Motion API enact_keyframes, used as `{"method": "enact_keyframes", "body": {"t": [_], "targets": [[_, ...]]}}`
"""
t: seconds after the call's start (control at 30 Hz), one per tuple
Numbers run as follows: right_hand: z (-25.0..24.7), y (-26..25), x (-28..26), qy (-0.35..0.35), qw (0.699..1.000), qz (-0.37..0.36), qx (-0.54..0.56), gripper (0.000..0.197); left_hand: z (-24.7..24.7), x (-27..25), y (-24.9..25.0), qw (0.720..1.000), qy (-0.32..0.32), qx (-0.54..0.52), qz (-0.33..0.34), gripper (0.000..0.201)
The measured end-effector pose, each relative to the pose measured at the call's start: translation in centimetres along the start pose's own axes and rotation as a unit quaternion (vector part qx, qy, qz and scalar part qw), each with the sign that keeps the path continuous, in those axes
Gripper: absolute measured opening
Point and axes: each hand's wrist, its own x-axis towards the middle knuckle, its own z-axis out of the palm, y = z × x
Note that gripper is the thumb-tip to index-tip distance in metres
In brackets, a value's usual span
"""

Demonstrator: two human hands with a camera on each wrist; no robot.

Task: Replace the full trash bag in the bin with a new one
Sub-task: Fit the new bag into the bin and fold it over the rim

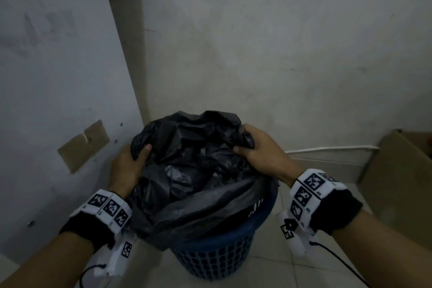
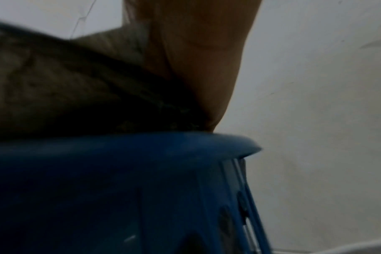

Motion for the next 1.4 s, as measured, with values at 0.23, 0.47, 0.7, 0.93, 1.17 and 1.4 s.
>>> {"method": "enact_keyframes", "body": {"t": [0.23, 0.47, 0.7, 0.93, 1.17, 1.4], "targets": [[0.9, 1.7, -2.2, -0.296, 0.941, 0.161, -0.026, 0.052, 1.5, -0.3, 1.5, 0.999, 0.028, -0.001, 0.014, 0.04], [0.8, -0.4, -2.6, -0.381, 0.911, 0.133, -0.079, 0.065, 1.3, 0.0, 1.4, 1.0, 0.015, -0.021, -0.016, 0.048], [-1.2, 0.3, -1.4, -0.152, 0.906, 0.041, -0.394, 0.1, -0.1, -1.9, 1.9, 0.996, -0.016, -0.082, -0.033, 0.067], [0.6, 1.8, -1.8, -0.324, 0.8, 0.125, -0.49, 0.04, 0.3, -4.6, 1.0, 0.984, -0.067, -0.129, -0.103, 0.061], [-2.0, -0.7, -1.9, -0.345, 0.878, 0.168, -0.287, 0.033, 1.2, -5.1, 0.7, 0.992, -0.022, -0.079, -0.093, 0.034], [-1.0, 0.3, -2.0, -0.383, 0.823, 0.147, -0.393, 0.031, 1.2, -5.0, 1.2, 0.999, 0.007, -0.006, -0.038, 0.021]]}}
